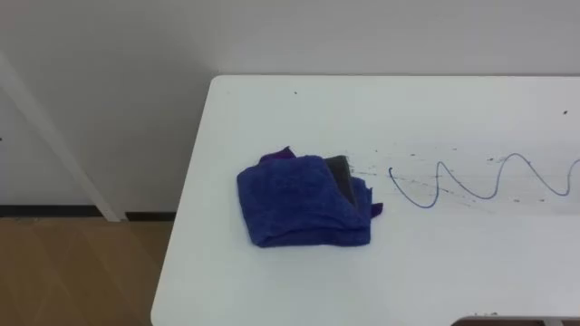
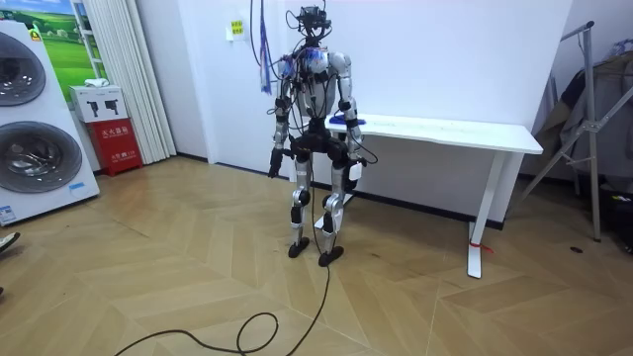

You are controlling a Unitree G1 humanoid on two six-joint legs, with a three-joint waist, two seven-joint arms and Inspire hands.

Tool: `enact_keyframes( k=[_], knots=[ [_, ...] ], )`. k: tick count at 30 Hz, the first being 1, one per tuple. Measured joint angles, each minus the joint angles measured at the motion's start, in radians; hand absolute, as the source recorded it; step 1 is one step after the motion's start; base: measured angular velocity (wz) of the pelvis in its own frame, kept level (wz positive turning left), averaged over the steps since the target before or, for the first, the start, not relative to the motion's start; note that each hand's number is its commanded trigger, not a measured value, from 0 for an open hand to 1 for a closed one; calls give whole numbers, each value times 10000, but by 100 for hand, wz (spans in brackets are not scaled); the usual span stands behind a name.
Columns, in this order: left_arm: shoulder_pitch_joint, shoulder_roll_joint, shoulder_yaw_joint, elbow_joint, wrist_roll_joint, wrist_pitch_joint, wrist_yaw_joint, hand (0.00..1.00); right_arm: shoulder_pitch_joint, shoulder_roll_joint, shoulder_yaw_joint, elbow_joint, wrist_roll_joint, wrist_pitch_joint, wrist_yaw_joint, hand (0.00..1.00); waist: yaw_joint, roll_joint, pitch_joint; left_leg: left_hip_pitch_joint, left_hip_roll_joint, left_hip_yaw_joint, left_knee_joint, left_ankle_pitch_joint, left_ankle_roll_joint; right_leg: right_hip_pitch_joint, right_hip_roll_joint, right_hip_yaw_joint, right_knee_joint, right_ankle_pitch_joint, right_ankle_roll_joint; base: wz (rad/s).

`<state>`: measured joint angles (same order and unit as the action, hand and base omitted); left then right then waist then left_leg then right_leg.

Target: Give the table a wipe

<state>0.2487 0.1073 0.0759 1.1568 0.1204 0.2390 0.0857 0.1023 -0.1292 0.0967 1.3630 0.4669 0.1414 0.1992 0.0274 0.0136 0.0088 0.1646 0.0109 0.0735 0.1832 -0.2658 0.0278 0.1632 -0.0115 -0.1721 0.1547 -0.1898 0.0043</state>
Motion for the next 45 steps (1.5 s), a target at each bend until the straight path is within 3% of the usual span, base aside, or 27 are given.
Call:
enact_keyframes(
  k=[19,22,25,28,32,37,39,43,45],
  knots=[
    [-16,4,13,-44,-95,-198,61,0,299,-15,-321,7,1099,-13,-200,0,-85,-18,-1,-7,0,60,34,0,0,-49,-2,8,3,0,0,0],
    [32,4,418,-154,-102,-200,69,0,510,-28,-1064,64,1894,-84,-538,0,-286,-64,-12,11,2,56,28,0,0,-44,2,36,14,0,0,0],
    [127,74,1274,-258,-118,-198,167,0,704,-235,-2376,246,2276,32,-898,0,-625,-138,-43,33,-5,73,1,0,1,-27,-1,44,7,-1,1,0],
    [276,407,2102,-527,-305,-287,202,0,1051,-491,-4442,286,3088,293,-1636,0,-1038,-361,-61,50,14,83,-14,0,1,-47,14,52,21,-1,0,-2],
    [334,519,2752,-614,-471,-471,373,0,1134,-1109,-6186,89,3406,447,-2835,0,-1224,-580,-79,80,0,203,-72,-8,16,-136,0,202,162,-2,2,-13],
    [527,687,2814,-996,-877,-586,435,0,778,-1612,-7133,-1817,3289,404,-4660,0,-1381,-935,-59,72,-1,337,-70,-7,28,-247,9,339,213,31,6,-11],
    [503,682,2708,-1002,-866,-628,429,0,544,-1793,-7188,-3748,2544,299,-5522,0,-1373,-966,-52,21,-7,459,-55,-9,35,-403,7,458,334,35,13,-17],
    [508,809,2197,-1068,-881,-812,519,0,9,-1932,-6636,-6364,1024,40,-6803,0,-1271,-960,-60,-59,39,593,-66,-8,35,-559,63,599,364,64,-4,-11],
    [458,781,1756,-1185,-880,-909,583,0,-71,-1913,-5970,-8530,-554,-28,-7436,0,-1171,-885,-109,-229,55,599,53,-8,35,-719,66,580,381,75,-11,0]
  ],
)
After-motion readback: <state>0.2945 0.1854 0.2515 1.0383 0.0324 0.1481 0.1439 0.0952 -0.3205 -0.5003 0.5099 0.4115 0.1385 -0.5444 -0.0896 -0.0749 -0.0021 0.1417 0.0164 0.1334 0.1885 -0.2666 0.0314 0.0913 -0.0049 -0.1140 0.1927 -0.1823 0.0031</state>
